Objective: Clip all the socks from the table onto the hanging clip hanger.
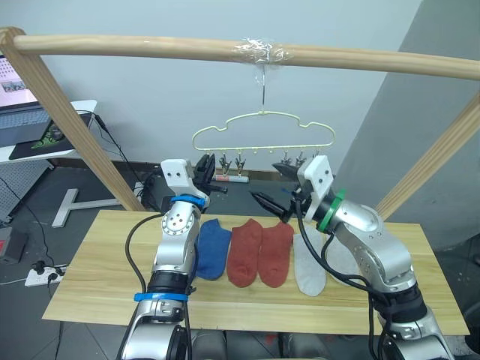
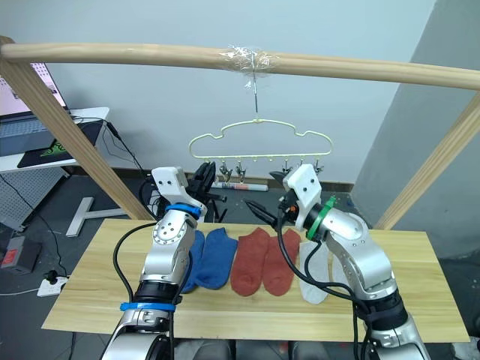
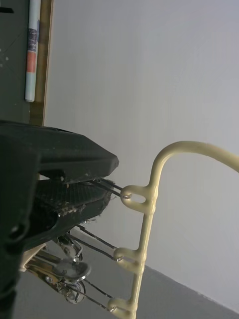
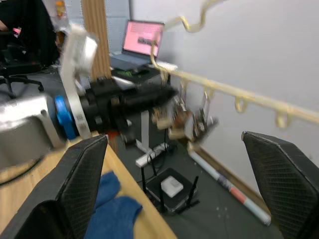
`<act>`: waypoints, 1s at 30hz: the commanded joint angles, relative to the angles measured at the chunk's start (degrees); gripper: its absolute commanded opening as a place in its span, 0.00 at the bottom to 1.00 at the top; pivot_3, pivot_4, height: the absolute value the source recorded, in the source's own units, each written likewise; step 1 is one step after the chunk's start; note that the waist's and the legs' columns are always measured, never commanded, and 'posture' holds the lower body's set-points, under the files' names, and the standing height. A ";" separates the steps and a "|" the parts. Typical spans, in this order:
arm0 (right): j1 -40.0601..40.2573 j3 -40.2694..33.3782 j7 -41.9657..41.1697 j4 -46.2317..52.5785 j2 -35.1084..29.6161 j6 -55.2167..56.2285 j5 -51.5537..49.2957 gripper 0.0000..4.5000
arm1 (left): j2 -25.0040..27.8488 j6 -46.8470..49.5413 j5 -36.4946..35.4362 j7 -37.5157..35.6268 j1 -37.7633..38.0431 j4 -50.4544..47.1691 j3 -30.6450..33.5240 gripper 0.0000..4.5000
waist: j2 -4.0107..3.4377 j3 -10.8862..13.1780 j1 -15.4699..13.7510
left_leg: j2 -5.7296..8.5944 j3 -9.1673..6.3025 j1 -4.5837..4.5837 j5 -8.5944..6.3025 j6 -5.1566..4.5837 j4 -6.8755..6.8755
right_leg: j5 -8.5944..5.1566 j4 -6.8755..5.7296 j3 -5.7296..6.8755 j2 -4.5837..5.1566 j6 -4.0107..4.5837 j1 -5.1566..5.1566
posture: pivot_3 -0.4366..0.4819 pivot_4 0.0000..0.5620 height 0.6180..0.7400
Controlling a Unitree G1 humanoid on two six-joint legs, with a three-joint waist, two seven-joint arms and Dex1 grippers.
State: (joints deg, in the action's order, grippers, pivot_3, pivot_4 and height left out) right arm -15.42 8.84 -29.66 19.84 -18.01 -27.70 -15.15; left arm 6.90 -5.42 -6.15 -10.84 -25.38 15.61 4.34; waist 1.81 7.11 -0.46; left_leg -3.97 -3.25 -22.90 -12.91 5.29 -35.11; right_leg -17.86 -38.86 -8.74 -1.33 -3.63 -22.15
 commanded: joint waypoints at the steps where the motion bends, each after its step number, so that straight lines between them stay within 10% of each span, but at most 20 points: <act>1: 6.55 -3.15 5.79 -3.85 -2.16 0.64 5.40 1.00 | 0.51 -0.21 -0.17 -0.10 -0.45 -3.33 0.20 0.01 | 0.01 0.03 -0.32 | 0.02 0.00 0.00 0.00 0.00 0.00 | 0.00 0.00 0.00 0.03 0.00 0.01 | 0.57 0.24 1.00; 21: 2.40 -16.64 17.10 -43.48 1.93 4.73 6.32 1.00 | 0.63 1.04 -0.28 -0.91 1.11 -5.38 -0.22 0.01 | -0.23 0.27 -0.04 | 0.20 0.03 0.03 0.05 -0.02 -0.03 | 0.00 -0.04 -0.06 0.17 0.00 0.04 | 0.59 0.22 1.00; 30: 6.95 -11.71 14.58 -44.65 -0.12 10.75 11.68 0.38 | 0.87 1.47 -0.18 -0.81 1.25 -5.64 -0.01 0.01 | -0.23 0.26 0.00 | 0.21 0.03 0.06 0.06 -0.02 -0.04 | 0.00 -0.04 -0.05 0.17 -0.01 0.08 | 0.59 0.22 1.00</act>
State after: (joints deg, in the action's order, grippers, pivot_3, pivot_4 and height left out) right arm -9.59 -3.26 -14.69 -24.43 -17.73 -17.07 -4.65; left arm 7.55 -3.71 -6.27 -11.86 -23.80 12.14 4.29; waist 1.59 7.37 -0.46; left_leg -3.76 -3.22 -22.83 -12.86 5.27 -35.15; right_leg -17.86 -38.91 -8.79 -1.15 -3.64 -22.06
